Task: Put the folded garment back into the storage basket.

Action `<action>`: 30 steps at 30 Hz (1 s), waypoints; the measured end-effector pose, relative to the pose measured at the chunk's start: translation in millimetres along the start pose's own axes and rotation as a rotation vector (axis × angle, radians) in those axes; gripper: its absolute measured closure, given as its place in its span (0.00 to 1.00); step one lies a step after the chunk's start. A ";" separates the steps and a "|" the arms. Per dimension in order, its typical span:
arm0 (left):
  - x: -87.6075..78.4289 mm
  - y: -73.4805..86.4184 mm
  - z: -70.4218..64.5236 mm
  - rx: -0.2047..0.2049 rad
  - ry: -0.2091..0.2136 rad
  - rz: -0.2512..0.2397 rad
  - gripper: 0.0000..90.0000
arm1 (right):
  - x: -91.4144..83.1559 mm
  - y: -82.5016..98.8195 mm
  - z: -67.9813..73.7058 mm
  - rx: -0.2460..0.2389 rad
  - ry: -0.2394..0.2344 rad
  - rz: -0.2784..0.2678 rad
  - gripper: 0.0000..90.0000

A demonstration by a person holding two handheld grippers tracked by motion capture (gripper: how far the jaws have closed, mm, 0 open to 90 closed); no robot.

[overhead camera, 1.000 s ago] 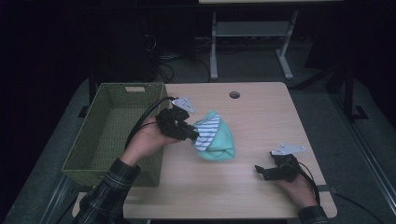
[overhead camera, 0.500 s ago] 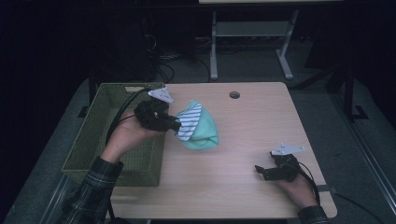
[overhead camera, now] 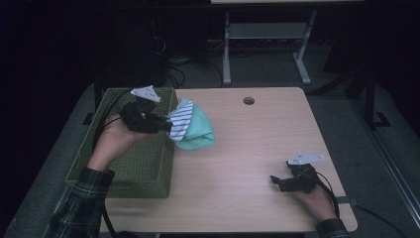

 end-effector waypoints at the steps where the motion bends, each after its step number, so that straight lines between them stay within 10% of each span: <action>1: -3.0 0.6 1.7 -0.003 -0.007 -0.002 0.84 | 0.0 0.0 0.0 0.001 0.000 0.000 0.15; 30: -71.0 43.2 47.2 -0.113 -0.223 -0.028 0.84 | 0.1 0.0 -0.3 0.000 0.001 -0.001 0.15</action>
Point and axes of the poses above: each handheld gripper's, and its own axes: x roughly forward along the jaws, y roughly out of its underside, z roughly to its left, the point moved 1 cm from there along x, roughly forward along the jaws, and after that the axes turned 15 degrees about -z, right-handed, at the moved point
